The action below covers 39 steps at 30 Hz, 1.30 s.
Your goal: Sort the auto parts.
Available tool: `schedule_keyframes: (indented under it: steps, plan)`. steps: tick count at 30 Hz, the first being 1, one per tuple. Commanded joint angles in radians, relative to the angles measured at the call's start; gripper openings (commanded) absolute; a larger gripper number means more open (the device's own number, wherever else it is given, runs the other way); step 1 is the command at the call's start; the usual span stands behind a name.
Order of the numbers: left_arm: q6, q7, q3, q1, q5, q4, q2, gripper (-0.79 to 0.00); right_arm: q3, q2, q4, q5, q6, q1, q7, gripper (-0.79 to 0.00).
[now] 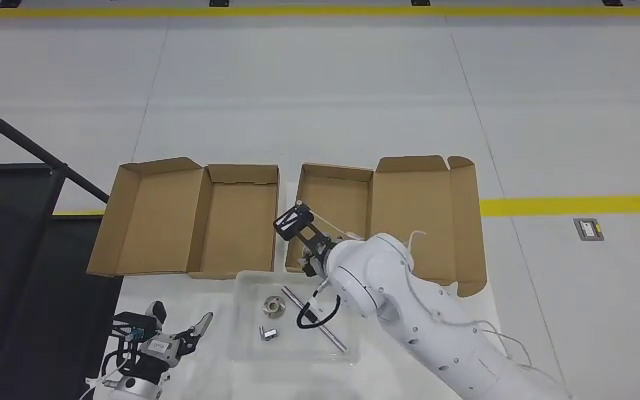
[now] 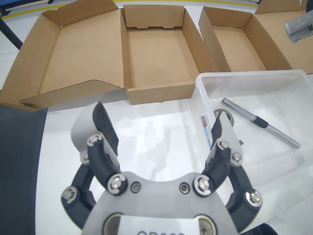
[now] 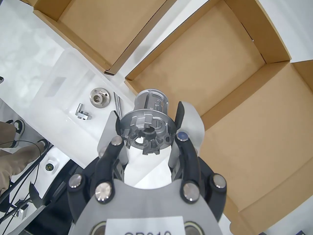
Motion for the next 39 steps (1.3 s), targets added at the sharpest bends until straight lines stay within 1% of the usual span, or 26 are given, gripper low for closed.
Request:
schedule_keyframes:
  steps: [1, 3, 5, 6, 10, 12, 15, 19, 24, 30, 35, 39]
  plan:
    - [0.000, 0.000, 0.000, 0.000, 0.000, 0.000, 0.000, 0.000, 0.000, 0.000, 0.000, 0.000, 0.000, 0.000, 0.000, -0.785]
    - [0.000, 0.000, 0.000, 0.000, 0.000, 0.000, 0.000, 0.000, 0.003, 0.000, 0.004, 0.002, 0.005, -0.005, -0.006, -0.785]
    - [0.000, 0.000, 0.000, 0.000, 0.000, 0.000, 0.000, 0.000, 0.027, -0.001, 0.049, -0.005, 0.052, -0.014, -0.041, -0.785]
    - [0.000, 0.000, 0.000, 0.000, 0.000, 0.000, 0.000, 0.000, 0.046, -0.005, 0.074, 0.016, 0.086, -0.010, -0.074, -0.785]
    - [0.000, 0.000, 0.000, 0.000, 0.000, 0.000, 0.000, 0.000, 0.081, -0.031, 0.257, 0.074, 0.182, 0.060, -0.206, -0.785]
    - [0.000, 0.000, 0.000, 0.000, 0.000, 0.000, 0.000, 0.000, 0.085, -0.051, 0.367, 0.133, 0.197, 0.113, -0.268, -0.785]
    - [0.000, 0.000, 0.000, 0.000, 0.000, 0.000, 0.000, 0.000, 0.088, -0.081, 0.565, 0.225, 0.166, 0.197, -0.346, -0.785]
    - [0.000, 0.000, 0.000, 0.000, 0.000, 0.000, 0.000, 0.000, 0.062, -0.128, 0.809, 0.326, 0.082, 0.299, -0.405, -0.785]
    - [0.000, 0.000, 0.000, 0.000, 0.000, 0.000, 0.000, 0.000, 0.023, -0.189, 1.024, 0.402, 0.003, 0.381, -0.441, -0.785]
    - [0.000, 0.000, 0.000, 0.000, 0.000, 0.000, 0.000, 0.000, -0.013, -0.253, 1.174, 0.438, -0.058, 0.428, -0.470, -0.785]
    - [0.000, 0.000, 0.000, 0.000, 0.000, 0.000, 0.000, 0.000, -0.042, -0.300, 1.253, 0.433, -0.058, 0.448, -0.469, -0.785]
    - [0.000, 0.000, 0.000, 0.000, 0.000, 0.000, 0.000, 0.000, -0.050, -0.326, 1.308, 0.436, -0.068, 0.456, -0.468, -0.785]
